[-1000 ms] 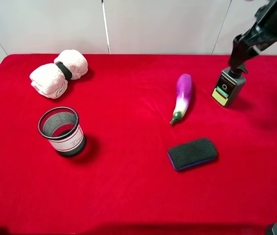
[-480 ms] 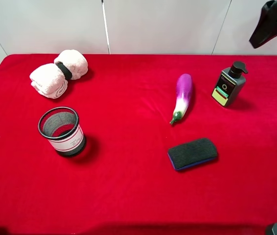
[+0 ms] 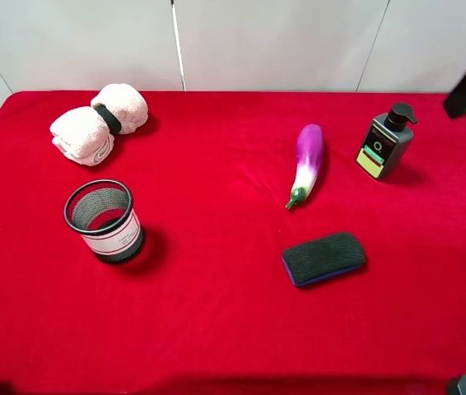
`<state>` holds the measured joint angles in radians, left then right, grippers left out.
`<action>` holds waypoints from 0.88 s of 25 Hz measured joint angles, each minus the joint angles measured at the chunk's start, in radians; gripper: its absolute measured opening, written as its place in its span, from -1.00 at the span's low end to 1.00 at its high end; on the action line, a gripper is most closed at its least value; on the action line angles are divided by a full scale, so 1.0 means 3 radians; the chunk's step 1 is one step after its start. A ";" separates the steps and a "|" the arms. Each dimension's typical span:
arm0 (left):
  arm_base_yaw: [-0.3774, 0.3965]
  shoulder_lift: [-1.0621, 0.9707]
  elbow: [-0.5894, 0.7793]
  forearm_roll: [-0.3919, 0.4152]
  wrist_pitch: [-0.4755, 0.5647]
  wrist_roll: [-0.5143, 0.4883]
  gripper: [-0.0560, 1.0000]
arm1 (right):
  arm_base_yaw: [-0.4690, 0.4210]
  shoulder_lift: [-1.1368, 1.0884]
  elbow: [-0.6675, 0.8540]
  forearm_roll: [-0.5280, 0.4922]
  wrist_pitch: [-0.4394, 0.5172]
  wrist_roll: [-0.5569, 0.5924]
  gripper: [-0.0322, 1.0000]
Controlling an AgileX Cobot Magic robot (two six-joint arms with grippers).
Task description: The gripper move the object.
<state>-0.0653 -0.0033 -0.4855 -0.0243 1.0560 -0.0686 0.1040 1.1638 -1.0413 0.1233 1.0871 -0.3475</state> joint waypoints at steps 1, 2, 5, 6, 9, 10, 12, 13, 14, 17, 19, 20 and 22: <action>0.0000 0.0000 0.0000 0.0000 0.0000 0.0000 0.96 | 0.0000 -0.0097 0.0084 0.0008 -0.0002 0.0004 0.40; 0.0000 0.0000 0.0000 0.0000 0.0000 0.0000 0.96 | 0.0000 -0.0203 0.0152 0.0008 -0.0002 0.0017 0.40; 0.0000 0.0000 0.0000 0.0000 0.0000 0.0000 0.96 | 0.0000 -0.0527 0.0360 0.0017 -0.0006 0.0071 0.41; 0.0000 0.0000 0.0000 0.0000 0.0000 0.0000 0.96 | 0.0000 -0.0652 0.0431 0.0017 -0.0006 0.0074 0.40; 0.0000 0.0000 0.0000 0.0000 0.0000 0.0000 0.96 | 0.0000 -0.1010 0.0627 0.0019 -0.0006 0.0084 0.40; 0.0000 0.0000 0.0000 0.0000 0.0000 0.0000 0.96 | 0.0000 -0.1117 0.0695 0.0019 -0.0006 0.0084 0.40; 0.0000 0.0000 0.0000 0.0000 0.0000 0.0000 0.96 | 0.0000 -0.1372 0.0826 0.0019 -0.0003 0.0084 0.40; 0.0000 0.0000 0.0000 0.0000 0.0000 0.0000 0.96 | 0.0000 -0.1503 0.0876 0.0019 -0.0003 0.0084 0.40; 0.0000 0.0000 0.0000 0.0000 0.0000 0.0000 0.96 | 0.0000 -0.1616 0.0935 0.0019 -0.0003 0.0084 0.40; 0.0000 0.0000 0.0000 0.0000 0.0000 0.0000 0.96 | 0.0000 -0.1989 0.1114 0.0027 -0.0006 0.0084 0.40; 0.0000 0.0000 0.0000 0.0000 -0.0003 0.0000 0.96 | 0.0000 -0.2249 0.1231 0.0038 -0.0006 0.0084 0.40; 0.0000 0.0000 0.0000 0.0000 -0.0003 0.0000 0.96 | 0.0000 -0.2378 0.1277 0.0049 -0.0015 0.0084 0.40; 0.0000 0.0000 0.0000 0.0000 -0.0003 0.0000 0.96 | 0.0000 -0.2602 0.1380 0.0081 -0.0030 0.0086 0.40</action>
<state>-0.0653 -0.0033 -0.4855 -0.0243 1.0551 -0.0686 0.1040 0.3834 -0.6273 0.1476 1.0781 -0.3216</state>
